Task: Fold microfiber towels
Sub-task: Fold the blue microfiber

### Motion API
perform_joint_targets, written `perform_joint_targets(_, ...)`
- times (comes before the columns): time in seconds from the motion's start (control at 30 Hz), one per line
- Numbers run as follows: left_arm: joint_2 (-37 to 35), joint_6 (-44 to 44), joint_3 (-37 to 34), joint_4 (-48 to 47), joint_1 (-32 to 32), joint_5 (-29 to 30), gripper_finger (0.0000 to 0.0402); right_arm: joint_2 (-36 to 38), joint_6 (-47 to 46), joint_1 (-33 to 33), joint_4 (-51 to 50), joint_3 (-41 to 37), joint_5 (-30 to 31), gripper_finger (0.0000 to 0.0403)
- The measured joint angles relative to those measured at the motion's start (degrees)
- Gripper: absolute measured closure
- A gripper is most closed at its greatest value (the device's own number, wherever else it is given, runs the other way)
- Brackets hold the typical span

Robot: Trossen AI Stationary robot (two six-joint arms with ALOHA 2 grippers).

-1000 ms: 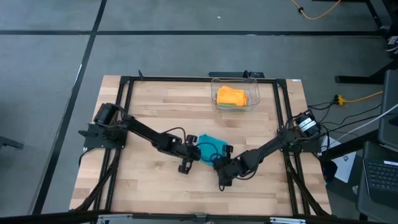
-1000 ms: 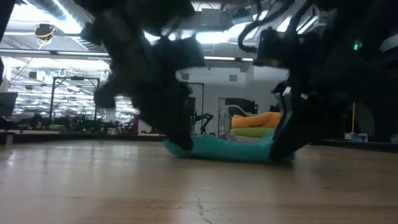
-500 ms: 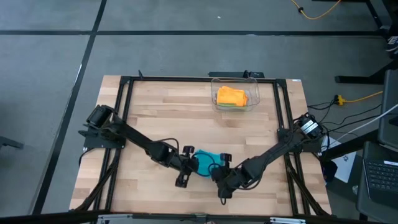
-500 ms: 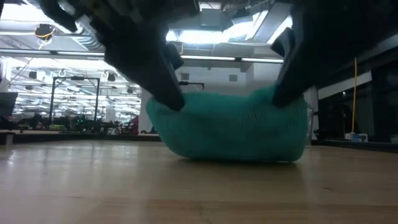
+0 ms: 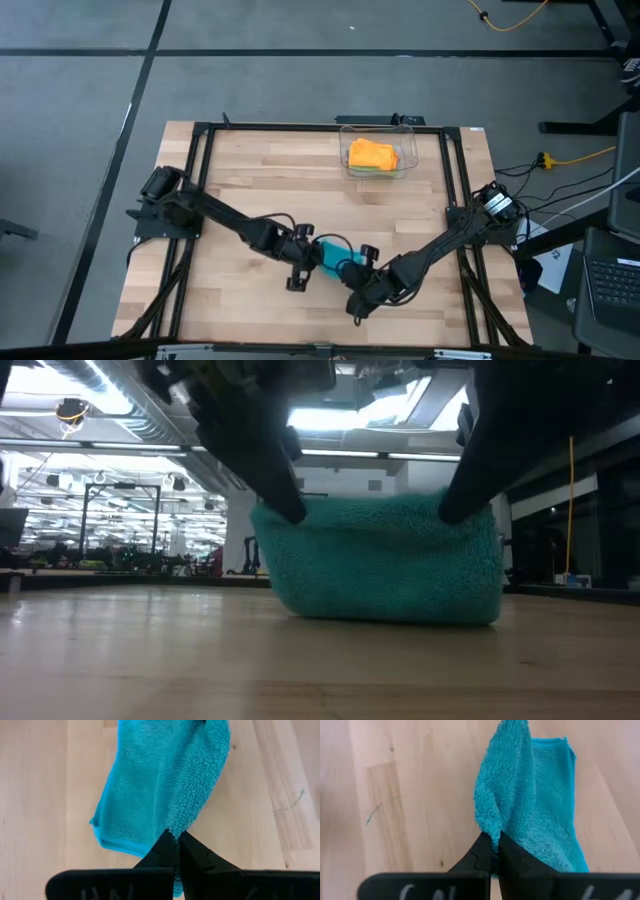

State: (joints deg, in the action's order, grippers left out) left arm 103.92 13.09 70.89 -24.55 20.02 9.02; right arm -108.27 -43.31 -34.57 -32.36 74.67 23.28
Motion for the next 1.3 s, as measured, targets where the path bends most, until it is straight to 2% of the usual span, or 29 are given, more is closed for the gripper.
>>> perform_joint_targets(0.4, 0.0, -0.1, 0.1, 0.3, -5.5, -3.0, 0.0401, 0.1, -17.6, 0.0, -6.6, 0.0, 4.8, 0.0393)
perform_joint_targets(0.73, 0.0, -0.2, 0.0, 2.0, -8.4, -3.7, 0.0401, 0.6, -19.8, 2.1, -7.3, 0.0, 4.4, 0.0393)
perform_joint_targets(0.93, -0.1, -2.1, 0.0, 2.2, -10.4, -4.3, 0.0401, 0.6, -24.8, 3.1, -8.1, 0.0, 5.0, 0.0393)
perform_joint_targets(1.1, -0.1, -2.6, 0.0, 0.8, -11.7, -11.6, 0.0402, 0.6, -28.3, 3.0, -6.1, 0.0, 1.5, 0.0393)
perform_joint_targets(1.3, -0.1, -4.6, 0.0, -2.0, -11.7, -23.6, 0.0402, 0.5, -21.2, 3.0, 2.6, 0.0, -6.9, 0.0393)
